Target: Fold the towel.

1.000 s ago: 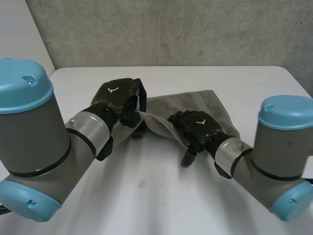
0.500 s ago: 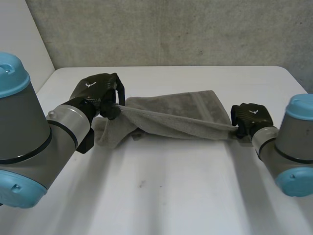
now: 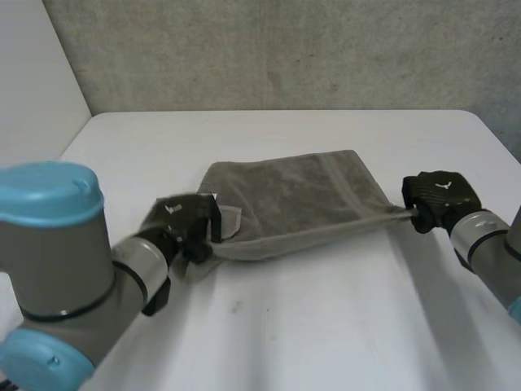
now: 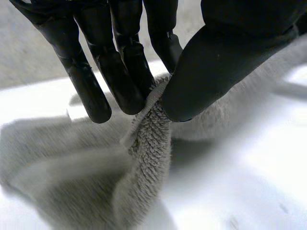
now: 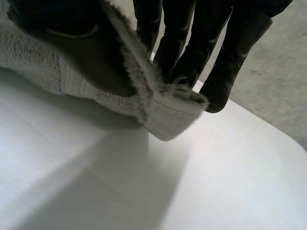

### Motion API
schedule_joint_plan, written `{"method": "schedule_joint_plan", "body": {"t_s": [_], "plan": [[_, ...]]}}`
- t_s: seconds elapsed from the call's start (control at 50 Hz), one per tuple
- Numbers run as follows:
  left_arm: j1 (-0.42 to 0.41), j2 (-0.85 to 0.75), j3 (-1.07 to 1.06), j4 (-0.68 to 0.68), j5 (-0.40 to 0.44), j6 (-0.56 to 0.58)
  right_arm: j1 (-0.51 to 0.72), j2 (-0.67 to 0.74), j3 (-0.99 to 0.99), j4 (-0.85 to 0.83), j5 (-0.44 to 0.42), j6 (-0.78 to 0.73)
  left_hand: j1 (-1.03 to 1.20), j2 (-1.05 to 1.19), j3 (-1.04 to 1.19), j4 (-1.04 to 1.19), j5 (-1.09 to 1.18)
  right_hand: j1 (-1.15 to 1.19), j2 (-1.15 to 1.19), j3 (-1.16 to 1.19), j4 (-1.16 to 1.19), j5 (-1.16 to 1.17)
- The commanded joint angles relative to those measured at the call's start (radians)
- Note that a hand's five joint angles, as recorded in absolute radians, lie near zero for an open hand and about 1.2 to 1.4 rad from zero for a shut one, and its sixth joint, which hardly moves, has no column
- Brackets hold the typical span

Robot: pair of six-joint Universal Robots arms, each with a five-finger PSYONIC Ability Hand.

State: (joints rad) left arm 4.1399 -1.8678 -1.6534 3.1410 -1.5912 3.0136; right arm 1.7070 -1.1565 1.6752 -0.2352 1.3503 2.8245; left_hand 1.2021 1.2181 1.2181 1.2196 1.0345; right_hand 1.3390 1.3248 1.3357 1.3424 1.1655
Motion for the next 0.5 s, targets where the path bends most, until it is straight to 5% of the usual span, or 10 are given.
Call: {"method": "schedule_joint_plan", "body": {"t_s": [0.02, 0.04, 0.06, 0.1, 0.16, 0.36, 0.5], "plan": [[-0.069, -0.024, -0.072, 0.002, 0.007, 0.007, -0.047, 0.003, -0.014, 0.000, 0.003, -0.037, 0.062, 0.046, 0.046, 0.045, 0.056, 0.057, 0.071, 0.061, 0.054, 0.056], [-0.079, -0.025, -0.081, 0.004, 0.007, 0.007, -0.050, 0.004, -0.015, 0.000, 0.001, -0.040, -0.202, -0.218, -0.218, -0.220, -0.209, 0.057, 0.071, 0.061, 0.054, 0.056], [-0.079, -0.025, -0.082, 0.004, 0.007, 0.007, -0.050, 0.004, -0.015, 0.000, 0.001, -0.040, -0.205, -0.221, -0.221, -0.222, -0.212, 0.057, 0.071, 0.061, 0.054, 0.056], [-0.090, -0.024, -0.078, 0.004, 0.007, 0.011, -0.050, 0.011, -0.015, -0.004, 0.001, -0.053, -0.740, -0.756, -0.756, -0.757, -0.747, 0.057, 0.071, 0.061, 0.054, 0.056], [-0.087, -0.022, -0.057, 0.007, 0.005, 0.011, -0.049, 0.018, -0.014, -0.006, 0.001, -0.065, -0.938, -0.954, -0.954, -0.955, -0.945, 0.057, 0.071, 0.061, 0.054, 0.056], [-0.072, -0.066, 0.128, 0.054, 0.005, 0.045, -0.036, 0.038, -0.006, -0.007, 0.001, -0.082, -0.959, -0.975, -0.975, -0.977, -0.966, 0.057, 0.071, 0.061, 0.054, 0.056], [-0.049, -0.250, 0.329, 0.024, 0.026, 0.363, -0.036, 0.041, -0.002, -0.007, 0.000, -0.082, -0.775, -0.791, -0.791, -0.793, -0.782, 0.057, 0.071, 0.061, 0.054, 0.056]]}}
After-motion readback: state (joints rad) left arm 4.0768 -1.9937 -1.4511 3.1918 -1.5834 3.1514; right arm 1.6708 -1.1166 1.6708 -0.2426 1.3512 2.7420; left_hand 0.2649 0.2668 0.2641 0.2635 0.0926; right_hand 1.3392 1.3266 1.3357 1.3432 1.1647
